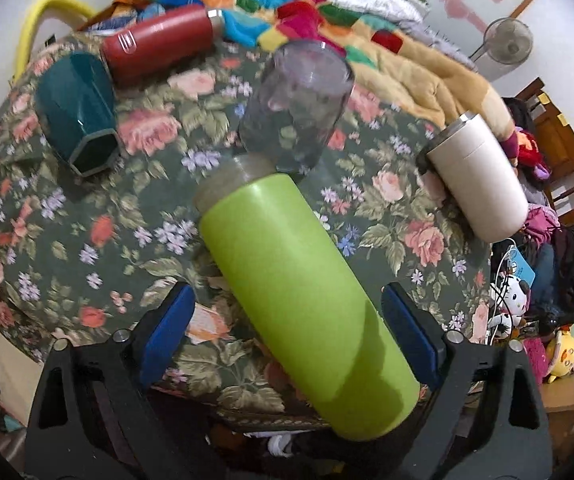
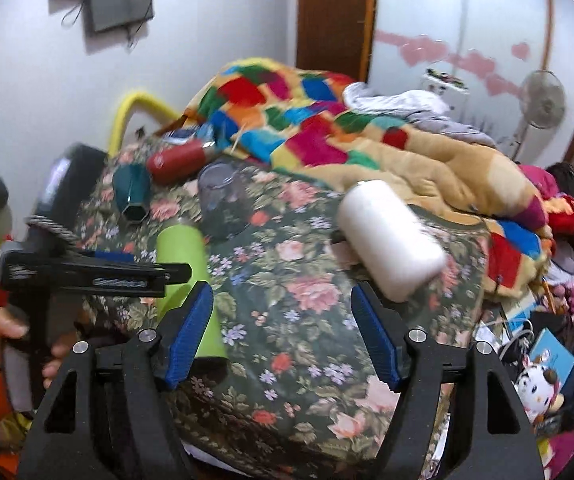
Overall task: Flip cup upright
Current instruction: 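Grasp the green bottle with the left tool while the right tool releases it, then rotate the green bottle upright with the left tool and set it on the bedspread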
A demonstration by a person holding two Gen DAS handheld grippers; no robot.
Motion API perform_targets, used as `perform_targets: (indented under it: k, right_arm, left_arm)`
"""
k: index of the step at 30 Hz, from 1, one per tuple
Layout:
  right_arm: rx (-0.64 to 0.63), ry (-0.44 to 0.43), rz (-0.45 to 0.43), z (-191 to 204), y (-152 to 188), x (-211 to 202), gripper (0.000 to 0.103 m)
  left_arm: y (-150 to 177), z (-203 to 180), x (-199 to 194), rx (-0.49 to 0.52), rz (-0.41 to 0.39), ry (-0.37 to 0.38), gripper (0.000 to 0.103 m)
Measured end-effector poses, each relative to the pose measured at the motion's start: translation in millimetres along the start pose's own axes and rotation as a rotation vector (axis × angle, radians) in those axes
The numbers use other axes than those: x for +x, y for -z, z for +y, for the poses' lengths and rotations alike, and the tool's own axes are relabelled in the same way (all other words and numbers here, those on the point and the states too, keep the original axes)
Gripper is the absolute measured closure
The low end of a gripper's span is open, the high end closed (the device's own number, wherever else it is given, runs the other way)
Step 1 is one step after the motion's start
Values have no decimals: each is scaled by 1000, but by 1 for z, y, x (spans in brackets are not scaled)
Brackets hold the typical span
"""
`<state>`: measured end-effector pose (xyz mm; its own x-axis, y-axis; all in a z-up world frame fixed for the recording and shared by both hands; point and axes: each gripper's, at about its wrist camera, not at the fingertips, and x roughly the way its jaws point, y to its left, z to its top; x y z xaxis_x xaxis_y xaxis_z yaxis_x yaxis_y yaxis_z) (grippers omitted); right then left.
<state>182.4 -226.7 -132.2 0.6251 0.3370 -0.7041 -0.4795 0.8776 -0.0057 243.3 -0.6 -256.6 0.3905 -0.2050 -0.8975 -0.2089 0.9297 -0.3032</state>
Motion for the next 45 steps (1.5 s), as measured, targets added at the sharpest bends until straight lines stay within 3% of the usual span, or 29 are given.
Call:
perform_targets:
  k: [4, 9, 12, 17, 22, 27, 35, 41, 45]
  right_arm:
    - [38, 12, -40, -9, 11, -16, 32]
    - [95, -8, -53, -18, 20, -22, 32]
    - [127, -32, -50, -23, 24, -22, 32]
    - [141, -26, -42, -24, 30, -21, 32]
    - [127, 5, -39, -22, 33, -23, 32]
    - [97, 21, -40, -18, 32, -24, 32]
    - [99, 25, -59, -16, 26, -26, 32]
    - [99, 24, -71, -17, 21, -27, 32]
    - [120, 21, -75, -20, 20, -25, 32]
  left_arm:
    - [-3, -7, 14, -4, 32, -14, 11]
    - [-10, -18, 28, 2, 29, -94, 12]
    - [-16, -19, 38, -13, 43, -117, 21]
    - [-25, -24, 46, -18, 43, -124, 24]
    - [-24, -35, 41, 19, 21, -79, 35]
    - [-17, -43, 10, 60, -54, -37, 39]
    - [-4, -78, -68, 250, -261, -22, 41]
    - [-15, -98, -89, 303, -363, -44, 41]
    - [-28, -106, -91, 325, -389, -55, 41]
